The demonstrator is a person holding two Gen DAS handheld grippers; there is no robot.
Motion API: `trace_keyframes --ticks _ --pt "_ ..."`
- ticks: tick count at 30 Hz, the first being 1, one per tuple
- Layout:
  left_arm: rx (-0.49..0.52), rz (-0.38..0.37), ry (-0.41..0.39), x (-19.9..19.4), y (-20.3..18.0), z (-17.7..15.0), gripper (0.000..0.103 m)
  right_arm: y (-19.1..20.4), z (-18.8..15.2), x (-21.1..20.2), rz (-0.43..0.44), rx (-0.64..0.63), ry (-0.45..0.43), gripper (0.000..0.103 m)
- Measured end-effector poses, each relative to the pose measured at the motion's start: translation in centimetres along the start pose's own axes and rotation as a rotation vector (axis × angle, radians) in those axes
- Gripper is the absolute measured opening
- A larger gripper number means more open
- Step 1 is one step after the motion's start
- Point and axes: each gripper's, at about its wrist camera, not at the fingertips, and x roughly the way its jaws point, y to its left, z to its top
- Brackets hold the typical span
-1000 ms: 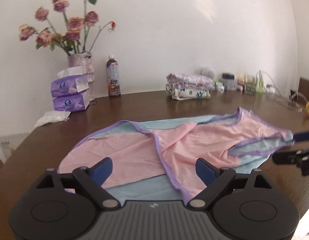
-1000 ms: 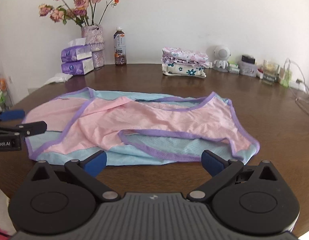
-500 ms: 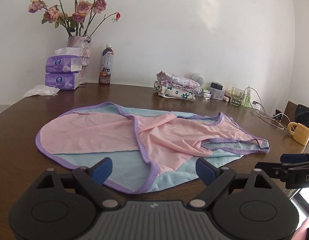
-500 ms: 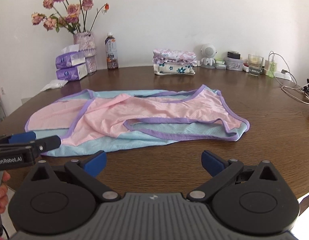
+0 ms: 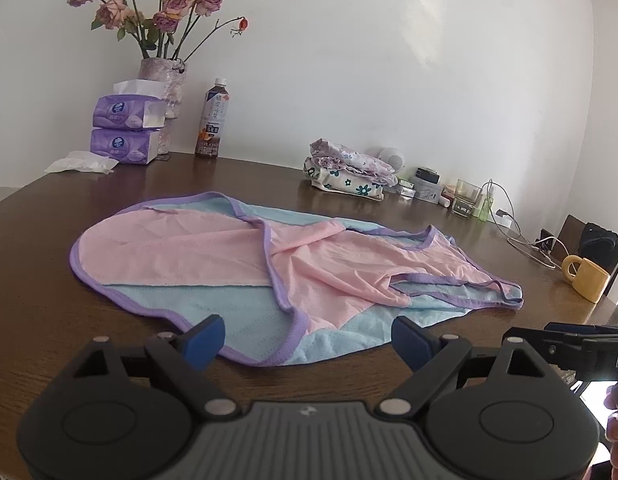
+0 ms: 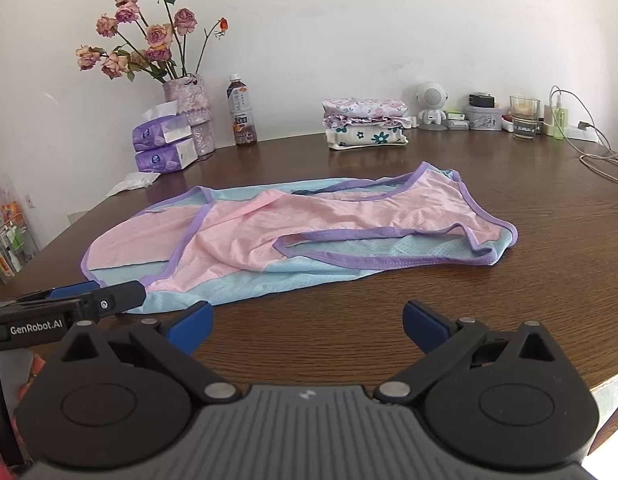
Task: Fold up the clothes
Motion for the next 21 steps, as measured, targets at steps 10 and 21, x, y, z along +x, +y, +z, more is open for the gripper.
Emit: trace_keyframes --ticks 10,21 --pt "0.063 0.035 0.005 0.0 -1.2 0.9 0.09 -1.4 0.9 -0.1 0.047 0.065 -0.02 0.103" --pt "0.067 0.003 0.061 1.5 -1.3 2.4 0.09 -1.8 2.0 1.2 0.059 0.052 -0.038 0.103"
